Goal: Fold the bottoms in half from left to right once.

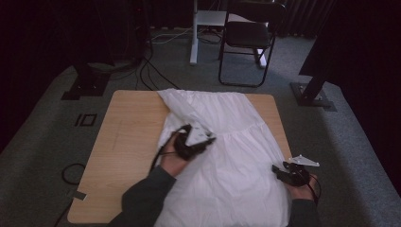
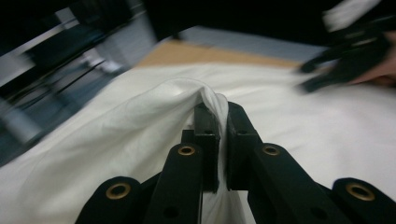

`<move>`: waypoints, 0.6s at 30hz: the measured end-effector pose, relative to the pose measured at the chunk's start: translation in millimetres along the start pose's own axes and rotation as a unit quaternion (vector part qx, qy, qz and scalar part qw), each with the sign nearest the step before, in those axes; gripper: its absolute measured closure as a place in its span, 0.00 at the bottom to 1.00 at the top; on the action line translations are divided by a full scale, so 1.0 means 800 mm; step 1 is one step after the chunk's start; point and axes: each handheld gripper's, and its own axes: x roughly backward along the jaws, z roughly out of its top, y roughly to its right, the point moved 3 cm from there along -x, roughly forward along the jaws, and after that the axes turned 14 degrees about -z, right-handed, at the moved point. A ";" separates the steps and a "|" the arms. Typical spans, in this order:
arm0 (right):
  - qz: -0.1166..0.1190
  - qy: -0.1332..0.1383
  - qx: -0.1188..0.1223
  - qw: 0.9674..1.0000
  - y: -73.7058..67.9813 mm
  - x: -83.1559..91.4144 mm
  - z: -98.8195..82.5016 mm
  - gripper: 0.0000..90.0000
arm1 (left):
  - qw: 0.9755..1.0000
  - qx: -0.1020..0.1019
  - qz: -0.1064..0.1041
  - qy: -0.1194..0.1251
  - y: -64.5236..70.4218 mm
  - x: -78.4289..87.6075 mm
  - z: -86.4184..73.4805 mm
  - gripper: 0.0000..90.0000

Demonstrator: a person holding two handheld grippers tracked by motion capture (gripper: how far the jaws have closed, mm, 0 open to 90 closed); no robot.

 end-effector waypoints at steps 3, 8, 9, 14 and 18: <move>0.000 0.000 0.000 1.000 0.000 0.000 0.000 0.49 | 0.999 -0.012 -0.053 -0.004 0.028 -0.057 0.012 0.96; 0.000 0.000 0.000 1.000 0.000 0.000 0.000 0.49 | 0.996 0.003 -0.089 -0.032 0.039 -0.115 -0.001 0.90; 0.000 0.000 0.000 1.000 0.000 0.000 0.000 0.49 | 0.996 0.003 -0.089 -0.032 0.039 -0.115 -0.001 0.84; -0.007 -0.032 -0.005 0.999 -0.002 0.000 0.008 0.43 | 0.997 0.037 -0.062 -0.006 0.015 -0.077 -0.024 0.63; -0.023 -0.015 -0.009 1.000 -0.010 0.018 0.025 0.39 | 0.996 0.080 -0.042 0.024 -0.011 -0.028 -0.049 0.60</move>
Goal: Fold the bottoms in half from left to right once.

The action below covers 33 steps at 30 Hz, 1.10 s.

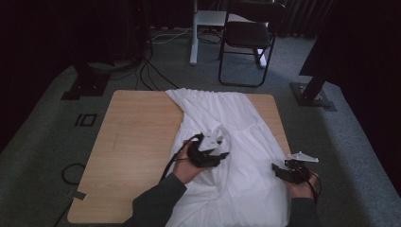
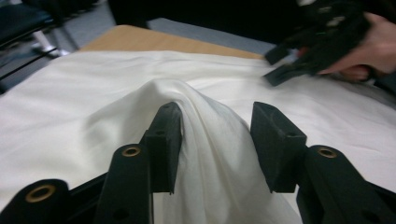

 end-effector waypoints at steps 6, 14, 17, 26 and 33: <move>-0.009 0.019 0.028 0.999 -0.023 0.024 0.023 0.36 | 0.998 0.051 -0.035 0.017 -0.015 0.005 -0.017 0.64; 0.032 0.058 0.030 0.997 -0.058 0.055 0.048 0.36 | 0.999 0.027 -0.010 0.016 -0.006 -0.002 -0.001 0.54; 0.056 0.073 0.048 0.995 -0.086 0.064 0.060 0.36 | 0.999 0.027 0.027 0.019 -0.011 0.024 -0.008 0.54; 0.127 0.094 0.121 0.980 -0.213 0.071 0.105 0.27 | 0.987 0.069 0.146 -0.020 -0.029 0.108 -0.093 0.53; 0.136 0.055 0.158 0.977 -0.285 0.039 0.107 0.15 | 0.976 0.123 0.170 -0.050 -0.033 0.129 -0.162 0.52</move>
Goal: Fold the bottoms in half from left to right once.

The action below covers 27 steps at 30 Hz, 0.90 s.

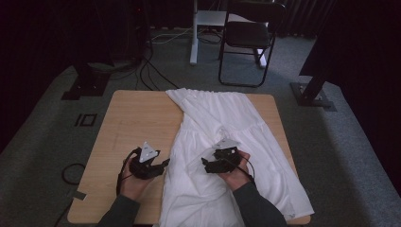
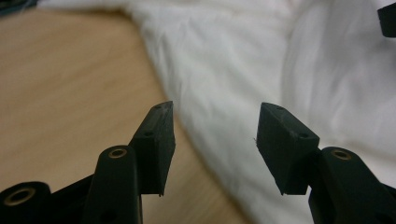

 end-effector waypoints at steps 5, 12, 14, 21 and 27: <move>0.021 0.013 0.054 0.998 -0.039 -0.003 0.000 0.13 | 1.000 0.013 0.003 0.000 -0.005 0.000 -0.013 0.52; 0.033 -0.071 0.105 0.991 -0.057 -0.051 -0.029 0.40 | 1.000 0.003 -0.003 -0.010 0.002 -0.011 -0.015 0.52; 0.060 -0.067 0.087 0.992 -0.045 -0.043 -0.033 0.83 | 1.000 0.005 -0.005 -0.012 0.002 -0.013 -0.016 0.52; 0.022 0.046 0.013 0.999 0.028 0.044 -0.009 0.91 | 1.000 0.005 -0.009 -0.009 0.005 -0.014 -0.015 0.51; -0.013 0.147 -0.064 0.987 0.127 0.143 -0.014 0.91 | 1.000 0.002 -0.011 -0.010 0.007 -0.016 -0.013 0.51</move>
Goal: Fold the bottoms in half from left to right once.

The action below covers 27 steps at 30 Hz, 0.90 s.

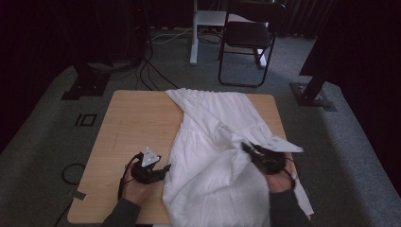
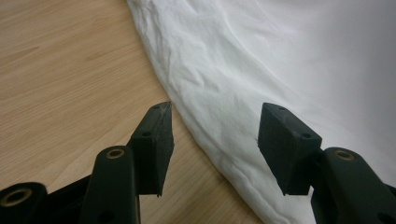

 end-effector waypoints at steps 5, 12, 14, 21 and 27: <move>-0.028 0.004 -0.032 0.999 0.066 0.046 -0.034 0.90 | 1.000 0.002 -0.002 -0.006 0.000 -0.004 -0.001 0.51; -0.057 -0.152 -0.035 0.986 0.101 0.017 -0.161 0.68 | 1.000 -0.003 -0.011 -0.015 0.008 -0.017 0.002 0.49; -0.071 -0.161 -0.049 0.983 0.108 0.017 -0.175 0.55 | 1.000 -0.006 -0.012 -0.017 0.010 -0.020 0.005 0.48; -0.093 -0.070 -0.075 0.990 0.120 0.036 -0.112 0.36 | 0.999 0.006 -0.022 -0.023 0.013 -0.042 0.012 0.45; -0.066 -0.128 -0.013 0.990 0.085 -0.037 -0.105 0.32 | 0.999 0.011 -0.031 -0.037 0.017 -0.064 0.012 0.44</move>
